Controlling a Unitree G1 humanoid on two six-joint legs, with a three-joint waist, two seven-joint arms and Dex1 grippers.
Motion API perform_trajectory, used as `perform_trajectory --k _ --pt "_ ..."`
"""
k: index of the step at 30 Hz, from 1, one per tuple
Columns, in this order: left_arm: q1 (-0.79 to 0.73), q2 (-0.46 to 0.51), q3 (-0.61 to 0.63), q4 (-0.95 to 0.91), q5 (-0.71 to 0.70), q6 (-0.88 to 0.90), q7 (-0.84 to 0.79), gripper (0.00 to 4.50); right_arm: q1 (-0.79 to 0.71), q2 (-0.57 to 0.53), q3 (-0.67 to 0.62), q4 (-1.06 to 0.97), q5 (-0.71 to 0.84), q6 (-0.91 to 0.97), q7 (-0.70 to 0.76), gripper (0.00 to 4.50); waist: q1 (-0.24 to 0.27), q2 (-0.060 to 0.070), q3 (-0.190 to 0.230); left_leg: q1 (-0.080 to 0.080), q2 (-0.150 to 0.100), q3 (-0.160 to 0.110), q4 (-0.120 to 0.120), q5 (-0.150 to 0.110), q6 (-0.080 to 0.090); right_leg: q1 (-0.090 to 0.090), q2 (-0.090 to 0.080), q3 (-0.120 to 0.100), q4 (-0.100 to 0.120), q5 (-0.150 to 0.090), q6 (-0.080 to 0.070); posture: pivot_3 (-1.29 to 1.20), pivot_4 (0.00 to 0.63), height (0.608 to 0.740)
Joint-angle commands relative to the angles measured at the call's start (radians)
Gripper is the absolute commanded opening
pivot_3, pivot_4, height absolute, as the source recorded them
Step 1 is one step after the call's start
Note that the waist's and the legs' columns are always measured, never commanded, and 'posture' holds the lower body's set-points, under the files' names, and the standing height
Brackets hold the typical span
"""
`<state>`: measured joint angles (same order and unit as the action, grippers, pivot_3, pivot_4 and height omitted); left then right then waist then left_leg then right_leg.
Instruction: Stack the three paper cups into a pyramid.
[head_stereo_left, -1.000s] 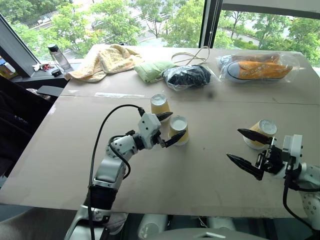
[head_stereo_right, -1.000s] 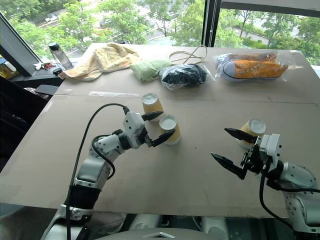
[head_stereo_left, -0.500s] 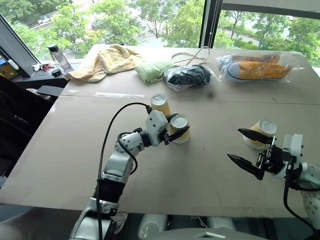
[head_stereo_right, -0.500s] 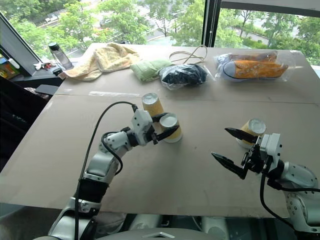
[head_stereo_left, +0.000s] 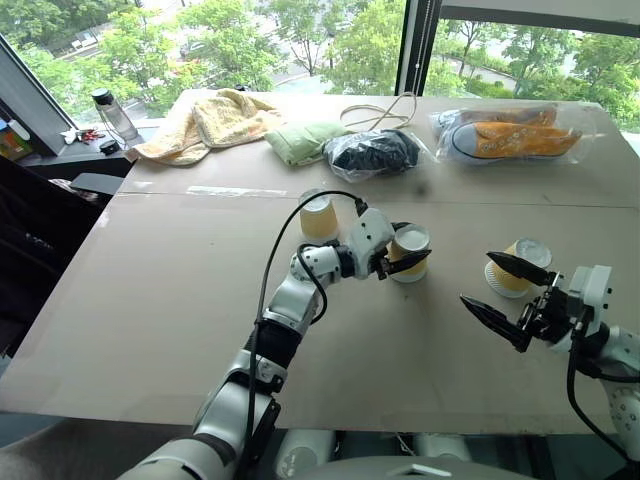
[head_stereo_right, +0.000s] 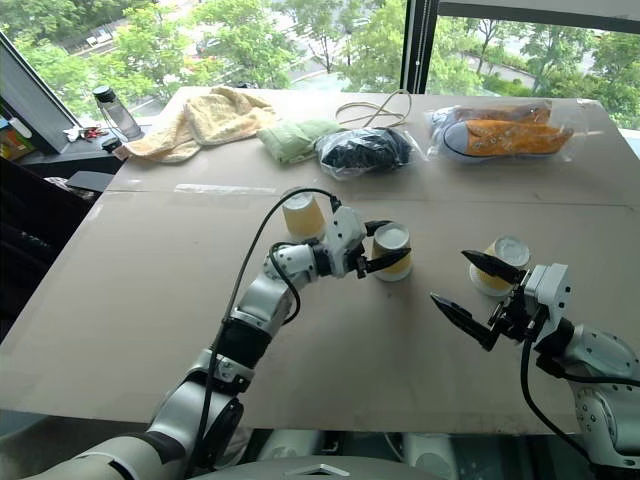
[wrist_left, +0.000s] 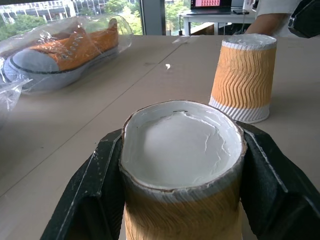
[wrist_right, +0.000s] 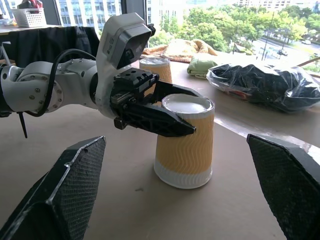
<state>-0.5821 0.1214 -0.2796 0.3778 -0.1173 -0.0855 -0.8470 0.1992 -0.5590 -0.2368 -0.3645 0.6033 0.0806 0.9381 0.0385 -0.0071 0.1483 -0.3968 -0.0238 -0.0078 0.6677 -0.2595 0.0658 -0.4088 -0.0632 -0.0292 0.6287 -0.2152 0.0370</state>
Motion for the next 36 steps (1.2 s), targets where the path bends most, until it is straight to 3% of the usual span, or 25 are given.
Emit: perform_trajectory --k 1,10,11,14,22,27,32,36 --pt "-0.025 -0.019 -0.006 0.022 0.019 -0.039 0.007 2.39 0.01 0.0 -0.028 -0.029 -0.013 -0.005 -0.036 4.5 0.0 0.0 0.0 0.0 0.0 0.0 0.0 0.0 0.0 0.0 0.0 0.0 0.0 0.0 0.0 0.0 0.15 0.74" --pt "-0.051 -0.067 0.002 0.06 0.016 -0.074 0.015 2.39 0.018 0.001 -0.024 -0.034 -0.014 -0.006 -0.063 4.5 0.001 0.0 0.0 0.0 0.0 0.0 0.001 0.0 0.0 0.0 0.0 0.0 0.0 0.0 0.0 0.0 0.15 0.74" --pt "-0.049 -0.069 0.003 0.058 0.012 -0.074 0.013 3.39 0.019 0.001 -0.023 -0.034 -0.014 -0.006 -0.063 4.5 0.001 0.0 0.0 0.0 0.0 0.0 0.001 0.0 0.0 0.0 0.0 0.0 0.0 0.0 0.0 0.0 0.15 0.74" --pt "-0.033 -0.067 0.003 0.038 0.005 -0.069 0.005 4.42 0.02 0.002 -0.021 -0.032 -0.015 -0.008 -0.06 4.5 0.0 0.0 0.0 0.0 0.0 0.0 0.001 0.0 0.001 0.0 0.0 0.0 0.0 0.0 0.0 0.0 0.15 0.74" --pt "0.046 -0.026 0.032 -0.161 -0.088 0.023 -0.045 4.42 0.019 -0.001 -0.018 -0.025 -0.011 -0.007 -0.048 4.5 -0.001 0.0 0.0 0.0 0.0 0.0 0.001 0.0 0.001 0.0 -0.001 0.0 0.0 0.0 0.0 0.0 0.15 0.74" --pt "0.248 0.104 0.095 -0.498 -0.186 0.126 -0.051 4.42 0.002 0.001 -0.018 -0.02 0.019 -0.012 -0.016 4.5 -0.018 0.001 0.0 0.0 0.001 0.0 0.0 0.0 0.0 0.0 -0.004 0.001 0.0 0.0 0.0 0.0 0.15 0.74" --pt "0.453 0.182 0.22 -0.732 -0.23 0.177 0.073 4.42 -0.015 -0.002 -0.022 -0.019 0.065 -0.008 0.029 4.5 -0.021 0.002 0.0 0.001 0.003 0.0 0.0 0.0 0.0 0.0 -0.005 0.001 0.0 0.0 -0.001 0.0 0.15 0.74" --pt "0.53 0.169 0.35 -0.745 -0.17 0.177 0.259 4.42 -0.034 -0.006 -0.015 -0.016 0.085 0.001 0.054 4.5 -0.016 0.002 -0.001 0.001 0.001 0.0 0.0 -0.001 0.0 0.001 -0.007 0.0 0.0 -0.002 -0.004 0.0 0.15 0.74"
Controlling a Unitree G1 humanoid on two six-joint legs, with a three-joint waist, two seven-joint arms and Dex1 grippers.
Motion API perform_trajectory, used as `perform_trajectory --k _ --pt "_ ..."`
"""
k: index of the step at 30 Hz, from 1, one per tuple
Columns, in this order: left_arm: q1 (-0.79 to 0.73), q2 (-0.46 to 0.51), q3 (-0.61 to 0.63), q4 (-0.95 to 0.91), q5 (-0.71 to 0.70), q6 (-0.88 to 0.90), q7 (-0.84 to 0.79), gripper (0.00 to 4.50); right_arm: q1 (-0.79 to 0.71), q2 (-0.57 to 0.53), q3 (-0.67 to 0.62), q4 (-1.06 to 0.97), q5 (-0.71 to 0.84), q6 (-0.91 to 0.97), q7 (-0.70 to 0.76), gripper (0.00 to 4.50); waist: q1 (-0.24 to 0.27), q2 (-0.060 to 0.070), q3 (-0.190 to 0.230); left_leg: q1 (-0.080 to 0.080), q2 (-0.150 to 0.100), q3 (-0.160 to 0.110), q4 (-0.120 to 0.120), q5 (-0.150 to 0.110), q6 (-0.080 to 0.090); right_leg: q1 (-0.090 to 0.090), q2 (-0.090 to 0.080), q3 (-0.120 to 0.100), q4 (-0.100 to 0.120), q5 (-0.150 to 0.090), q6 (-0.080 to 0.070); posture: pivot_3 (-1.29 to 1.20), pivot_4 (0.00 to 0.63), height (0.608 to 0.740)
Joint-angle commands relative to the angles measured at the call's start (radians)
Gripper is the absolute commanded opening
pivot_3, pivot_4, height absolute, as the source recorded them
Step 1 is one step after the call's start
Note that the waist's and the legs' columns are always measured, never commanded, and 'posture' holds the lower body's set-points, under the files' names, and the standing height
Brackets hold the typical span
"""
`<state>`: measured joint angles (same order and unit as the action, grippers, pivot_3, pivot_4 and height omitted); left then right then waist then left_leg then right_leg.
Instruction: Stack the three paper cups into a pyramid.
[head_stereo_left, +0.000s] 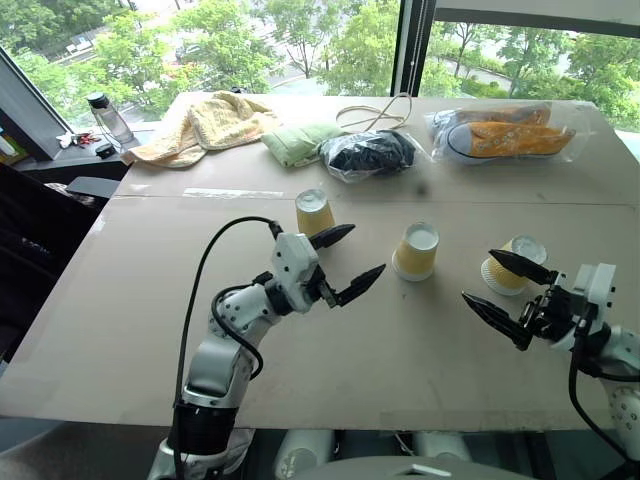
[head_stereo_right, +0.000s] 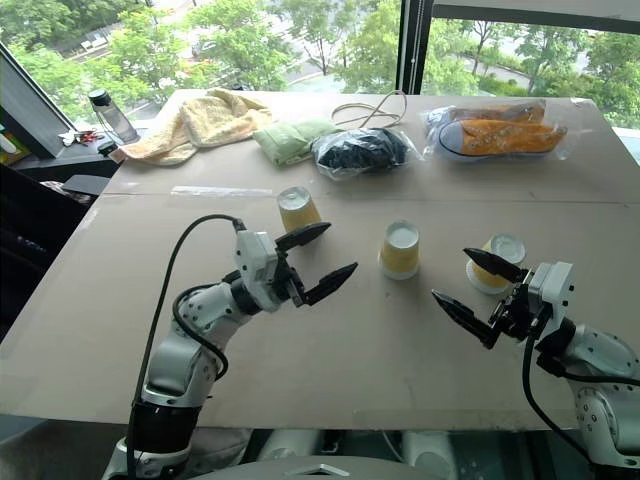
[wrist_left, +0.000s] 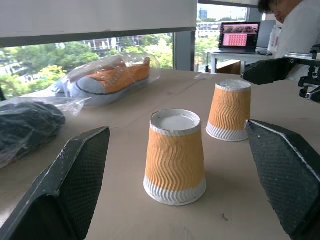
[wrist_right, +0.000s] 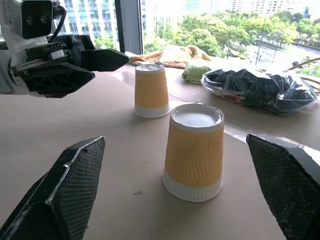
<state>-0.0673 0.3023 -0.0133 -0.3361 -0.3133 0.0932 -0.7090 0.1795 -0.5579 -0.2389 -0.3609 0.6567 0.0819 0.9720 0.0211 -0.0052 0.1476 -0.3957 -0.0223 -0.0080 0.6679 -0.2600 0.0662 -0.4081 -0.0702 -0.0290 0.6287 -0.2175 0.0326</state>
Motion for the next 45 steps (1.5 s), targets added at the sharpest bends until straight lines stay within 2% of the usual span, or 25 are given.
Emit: perform_trajectory --k 1,12,21,34,36,39,40,45 --pt "0.019 -0.014 0.103 -0.021 0.025 0.009 0.15 4.42 -0.018 -0.007 -0.011 -0.019 0.035 0.003 0.025 4.5 0.002 0.0 0.0 0.0 0.0 0.0 0.0 0.0 0.0 0.0 0.0 0.0 0.0 0.0 0.0 0.0 0.15 0.74" --pt "-0.121 0.007 0.1 0.238 0.104 -0.035 0.21 4.42 -0.039 -0.008 0.005 -0.04 0.023 0.021 0.022 4.5 0.019 0.0 0.0 0.0 -0.001 0.0 0.0 0.0 0.0 0.0 0.002 -0.001 0.0 0.002 0.004 0.0 0.15 0.74" --pt "-0.275 -0.051 0.086 0.506 0.126 -0.144 0.229 4.42 -0.028 -0.006 0.014 -0.067 0.014 0.028 -0.002 4.5 0.017 0.0 0.0 0.0 -0.001 0.0 0.0 0.0 0.0 0.0 0.002 -0.001 0.0 0.002 0.004 0.0 0.15 0.74" --pt "-0.43 -0.075 0.057 0.715 0.155 -0.279 0.201 4.42 -0.024 -0.004 0.022 -0.079 0.007 0.025 -0.025 4.5 0.018 -0.001 0.0 0.0 -0.001 0.0 0.0 0.0 0.0 0.0 0.002 -0.001 0.0 0.003 0.004 0.0 0.15 0.74" --pt "-0.445 -0.081 0.062 0.743 0.147 -0.297 0.196 3.87 -0.026 -0.005 0.022 -0.081 0.008 0.027 -0.027 4.5 0.017 -0.001 0.0 -0.001 -0.001 0.0 0.0 0.0 0.0 0.0 0.002 -0.001 0.0 0.003 0.004 0.0 0.15 0.74" --pt "-0.448 -0.091 0.056 0.764 0.139 -0.313 0.179 2.6 -0.03 -0.006 0.02 -0.084 0.012 0.031 -0.03 4.5 0.017 -0.001 0.0 -0.001 -0.001 0.0 0.0 0.0 0.0 0.0 0.002 -0.001 0.0 0.003 0.004 0.0 0.15 0.74" --pt "-0.447 -0.092 0.053 0.77 0.148 -0.318 0.184 2.38 -0.031 -0.007 0.02 -0.084 0.014 0.032 -0.03 4.5 0.017 -0.001 0.0 -0.001 -0.001 0.0 0.0 0.0 0.0 0.0 0.002 -0.001 0.0 0.003 0.004 0.0 0.15 0.74" --pt "-0.439 -0.097 0.046 0.757 0.148 -0.323 0.175 2.38 -0.027 -0.007 0.014 -0.085 0.019 0.033 -0.026 4.5 0.017 -0.001 0.0 0.0 -0.001 0.0 0.0 0.0 0.0 0.0 0.002 -0.001 0.0 0.003 0.005 0.0 0.15 0.74"
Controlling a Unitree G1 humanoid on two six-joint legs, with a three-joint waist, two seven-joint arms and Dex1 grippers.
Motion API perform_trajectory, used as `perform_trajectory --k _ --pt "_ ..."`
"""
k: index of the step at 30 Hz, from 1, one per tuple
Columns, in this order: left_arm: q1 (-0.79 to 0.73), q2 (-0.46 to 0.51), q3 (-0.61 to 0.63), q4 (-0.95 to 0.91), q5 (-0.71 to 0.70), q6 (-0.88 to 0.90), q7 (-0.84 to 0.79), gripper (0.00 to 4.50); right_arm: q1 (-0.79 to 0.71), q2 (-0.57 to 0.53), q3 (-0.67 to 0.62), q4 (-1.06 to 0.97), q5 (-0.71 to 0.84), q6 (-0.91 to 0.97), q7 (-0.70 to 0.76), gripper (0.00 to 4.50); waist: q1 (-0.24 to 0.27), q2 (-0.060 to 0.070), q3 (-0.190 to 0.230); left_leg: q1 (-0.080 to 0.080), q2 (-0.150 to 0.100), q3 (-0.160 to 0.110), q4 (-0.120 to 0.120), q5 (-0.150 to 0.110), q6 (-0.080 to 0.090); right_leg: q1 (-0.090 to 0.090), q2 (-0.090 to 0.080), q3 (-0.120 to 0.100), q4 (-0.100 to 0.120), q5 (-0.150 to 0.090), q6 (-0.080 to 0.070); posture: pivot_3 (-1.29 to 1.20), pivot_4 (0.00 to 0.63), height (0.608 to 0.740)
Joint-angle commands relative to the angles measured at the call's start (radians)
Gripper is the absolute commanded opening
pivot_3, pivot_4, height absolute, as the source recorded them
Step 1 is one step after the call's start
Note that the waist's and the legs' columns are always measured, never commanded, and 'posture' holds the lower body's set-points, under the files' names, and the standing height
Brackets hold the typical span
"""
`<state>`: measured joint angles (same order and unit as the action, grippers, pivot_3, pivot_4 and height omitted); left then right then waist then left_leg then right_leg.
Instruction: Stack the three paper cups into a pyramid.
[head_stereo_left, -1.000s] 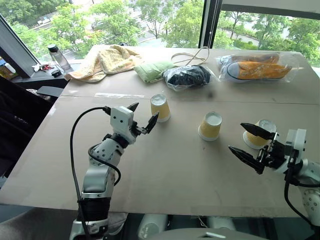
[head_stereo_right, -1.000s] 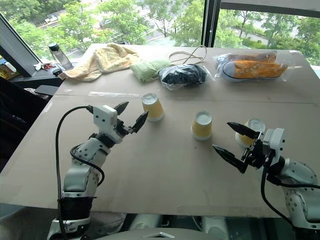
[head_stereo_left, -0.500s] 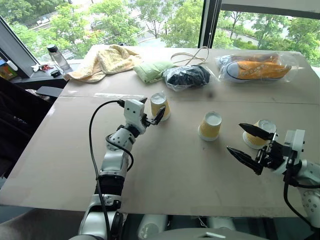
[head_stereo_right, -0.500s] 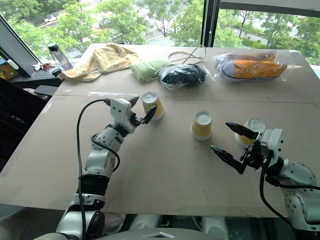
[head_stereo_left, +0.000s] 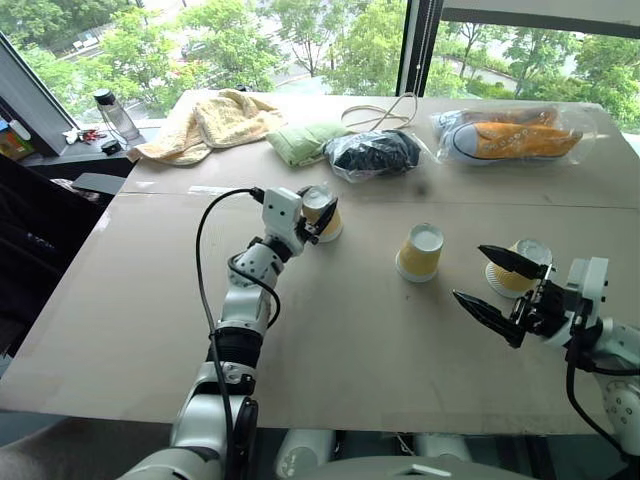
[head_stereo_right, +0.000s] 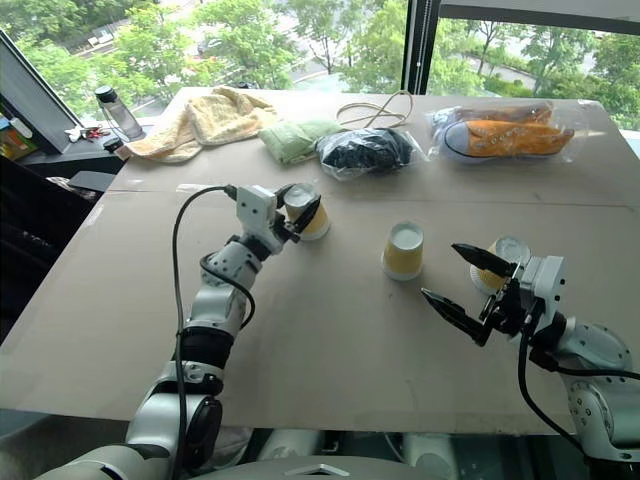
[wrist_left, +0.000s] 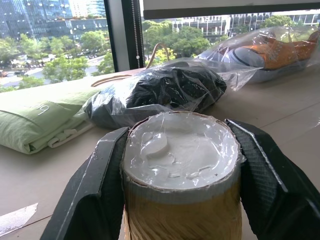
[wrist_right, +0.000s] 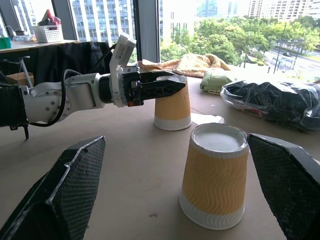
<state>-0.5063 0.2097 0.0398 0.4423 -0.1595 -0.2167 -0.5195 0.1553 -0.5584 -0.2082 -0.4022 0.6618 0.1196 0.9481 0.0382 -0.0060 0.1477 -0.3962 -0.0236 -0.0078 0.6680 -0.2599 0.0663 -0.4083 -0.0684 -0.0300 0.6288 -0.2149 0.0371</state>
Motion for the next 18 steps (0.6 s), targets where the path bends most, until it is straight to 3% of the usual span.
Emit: perform_trajectory --k 1,10,18 --pt "0.001 -0.003 -0.013 -0.031 -0.01 -0.014 -0.029 2.38 -0.002 -0.006 -0.018 -0.044 0.014 -0.005 -0.001 4.5 0.0 0.0 0.0 0.0 0.0 0.0 0.0 0.0 0.0 0.0 0.0 0.0 0.0 0.0 0.0 0.0 0.15 0.74" --pt "0.028 -0.025 -0.089 -0.103 -0.085 0.006 -0.244 2.38 0.015 -0.003 -0.024 -0.037 0.014 -0.017 0.012 4.5 0.0 0.0 0.0 0.0 0.0 0.0 0.0 0.0 0.0 0.0 0.0 0.0 0.0 0.0 0.0 0.0 0.15 0.74" --pt "0.055 -0.032 -0.137 -0.166 -0.1 0.07 -0.311 2.38 0.03 -0.001 -0.029 -0.044 0.011 -0.024 0.006 4.5 -0.001 0.0 0.0 0.0 0.0 0.0 0.0 0.0 0.0 0.0 0.0 0.0 0.0 0.0 0.0 0.0 0.15 0.74"
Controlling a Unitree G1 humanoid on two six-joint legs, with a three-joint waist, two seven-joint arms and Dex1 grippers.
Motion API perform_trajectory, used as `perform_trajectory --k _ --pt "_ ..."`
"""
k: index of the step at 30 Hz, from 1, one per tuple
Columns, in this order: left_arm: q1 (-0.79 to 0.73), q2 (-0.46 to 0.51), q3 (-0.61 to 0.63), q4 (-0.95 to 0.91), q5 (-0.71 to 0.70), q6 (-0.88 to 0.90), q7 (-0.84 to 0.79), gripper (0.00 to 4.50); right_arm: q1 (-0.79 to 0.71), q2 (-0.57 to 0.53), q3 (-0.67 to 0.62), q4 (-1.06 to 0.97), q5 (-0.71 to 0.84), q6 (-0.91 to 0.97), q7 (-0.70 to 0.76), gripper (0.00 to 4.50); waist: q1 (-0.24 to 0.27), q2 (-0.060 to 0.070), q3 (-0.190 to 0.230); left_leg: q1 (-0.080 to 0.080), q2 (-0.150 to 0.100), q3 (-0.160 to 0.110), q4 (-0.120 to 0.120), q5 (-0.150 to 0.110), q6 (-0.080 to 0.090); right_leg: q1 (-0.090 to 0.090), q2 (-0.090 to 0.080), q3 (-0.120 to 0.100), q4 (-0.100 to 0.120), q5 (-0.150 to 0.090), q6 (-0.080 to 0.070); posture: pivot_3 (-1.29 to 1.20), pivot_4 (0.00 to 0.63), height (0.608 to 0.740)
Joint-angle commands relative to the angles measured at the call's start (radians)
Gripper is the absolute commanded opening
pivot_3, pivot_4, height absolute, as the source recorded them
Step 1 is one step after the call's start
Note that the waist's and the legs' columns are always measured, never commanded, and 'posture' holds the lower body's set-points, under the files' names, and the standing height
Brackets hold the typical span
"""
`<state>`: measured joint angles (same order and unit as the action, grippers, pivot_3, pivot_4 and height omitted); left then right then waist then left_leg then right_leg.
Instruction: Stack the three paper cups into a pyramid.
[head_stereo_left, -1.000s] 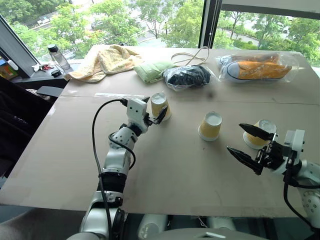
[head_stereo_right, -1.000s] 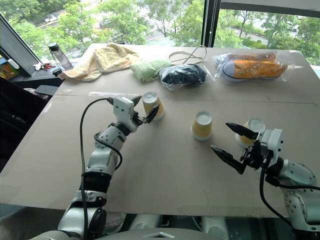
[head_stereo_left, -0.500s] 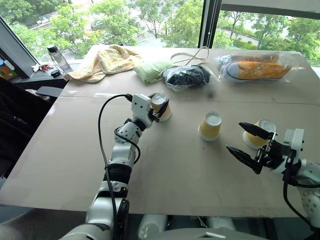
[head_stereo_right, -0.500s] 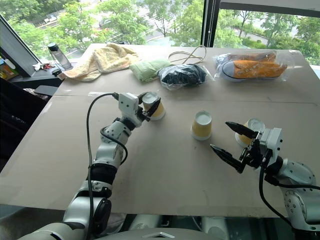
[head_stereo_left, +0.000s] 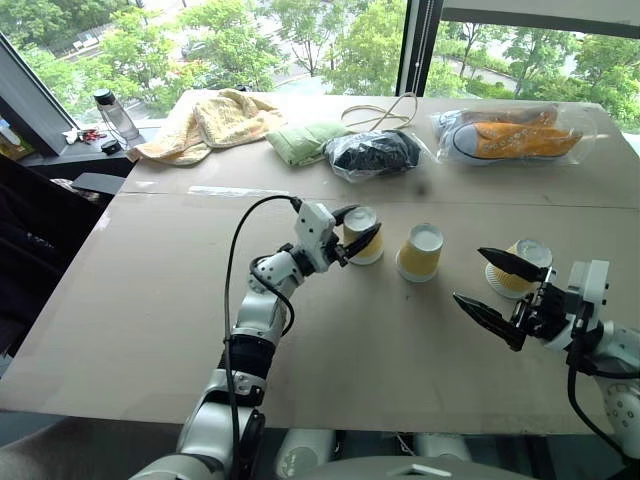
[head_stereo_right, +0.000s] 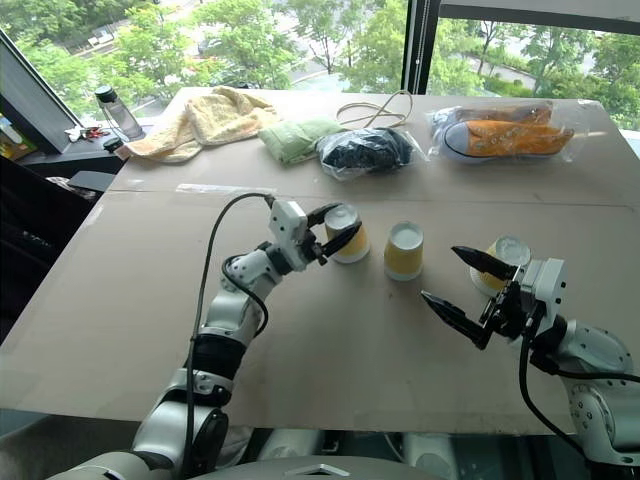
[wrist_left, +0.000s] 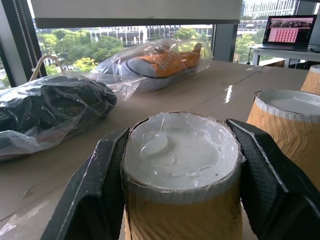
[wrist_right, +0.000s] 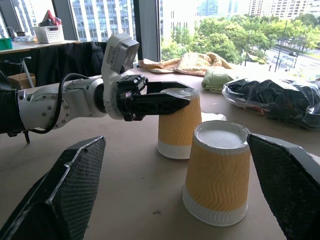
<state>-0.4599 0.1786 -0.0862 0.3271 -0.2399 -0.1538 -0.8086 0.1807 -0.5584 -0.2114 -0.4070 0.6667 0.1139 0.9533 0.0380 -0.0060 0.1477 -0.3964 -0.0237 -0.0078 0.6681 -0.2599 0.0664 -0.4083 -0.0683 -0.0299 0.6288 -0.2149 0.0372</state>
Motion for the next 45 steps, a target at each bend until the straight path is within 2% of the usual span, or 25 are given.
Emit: perform_trajectory --k 1,20,21,22,25,33,37,39,45 --pt "0.01 0.001 -0.015 -0.053 -0.017 0.01 -0.028 2.38 0.004 -0.001 -0.025 -0.038 0.006 -0.019 0.001 4.5 -0.001 0.0 0.0 0.0 0.0 0.0 0.0 0.0 0.0 0.0 0.0 0.0 0.0 0.0 0.0 0.0 0.15 0.74" --pt "0.001 -0.006 -0.053 -0.053 0.009 0.006 -0.058 2.38 0.016 0.0 -0.027 -0.032 -0.007 -0.038 -0.003 4.5 0.0 0.0 0.0 0.0 0.0 0.0 0.0 0.0 0.0 0.0 0.001 0.0 0.0 0.0 0.0 0.0 0.15 0.74" --pt "0.002 -0.007 -0.053 -0.055 0.009 0.005 -0.057 3.18 0.016 0.0 -0.027 -0.031 -0.008 -0.039 -0.001 4.5 0.0 0.0 0.0 0.0 0.0 0.0 0.0 0.0 0.0 0.0 0.001 0.0 0.0 0.0 0.0 0.0 0.15 0.74" --pt "0.003 -0.007 -0.053 -0.057 0.009 0.005 -0.057 3.39 0.017 0.0 -0.027 -0.031 -0.008 -0.039 0.0 4.5 0.0 0.0 0.0 0.0 0.0 0.0 0.0 0.0 0.0 0.0 0.001 0.0 0.0 0.0 0.0 0.0 0.15 0.74" --pt "0.005 -0.007 -0.053 -0.062 0.007 0.005 -0.056 4.46 0.017 -0.004 -0.026 -0.028 -0.015 -0.042 0.006 4.5 0.0 0.0 0.0 0.0 0.0 0.0 0.0 0.0 0.0 0.0 0.001 0.0 0.0 0.0 0.0 0.0 0.15 0.74" --pt "0.023 0.039 -0.043 -0.224 -0.048 0.071 -0.104 4.46 -0.011 0.012 -0.066 -0.011 -0.033 -0.097 -0.026 4.5 0.0 0.0 0.0 0.0 0.0 0.0 0.0 0.0 0.0 0.0 0.001 0.001 0.0 0.0 0.0 0.0 0.15 0.74" --pt "0.007 0.078 -0.015 -0.338 -0.096 0.151 -0.096 4.46 -0.049 0.043 -0.112 0.038 -0.079 -0.148 -0.099 4.5 -0.001 0.0 0.0 0.0 0.0 0.0 0.0 0.0 0.0 0.0 0.001 0.001 0.0 0.0 0.0 0.0 0.15 0.74" --pt "-0.008 0.108 0.004 -0.405 -0.14 0.223 -0.093 4.46 -0.075 0.055 -0.144 0.091 -0.149 -0.178 -0.177 4.5 0.0 0.0 0.0 0.0 0.0 0.0 0.0 0.0 0.0 0.0 0.001 0.001 0.0 0.0 0.0 0.0 0.15 0.74" --pt "-0.051 0.331 0.005 -0.625 -0.346 0.594 -0.221 4.46 -0.096 0.079 -0.196 0.218 -0.204 -0.194 -0.28 4.5 -0.003 0.001 0.0 0.001 0.001 0.0 0.0 0.0 0.0 0.0 0.005 0.001 0.001 0.0 0.0 0.0 0.15 0.74"
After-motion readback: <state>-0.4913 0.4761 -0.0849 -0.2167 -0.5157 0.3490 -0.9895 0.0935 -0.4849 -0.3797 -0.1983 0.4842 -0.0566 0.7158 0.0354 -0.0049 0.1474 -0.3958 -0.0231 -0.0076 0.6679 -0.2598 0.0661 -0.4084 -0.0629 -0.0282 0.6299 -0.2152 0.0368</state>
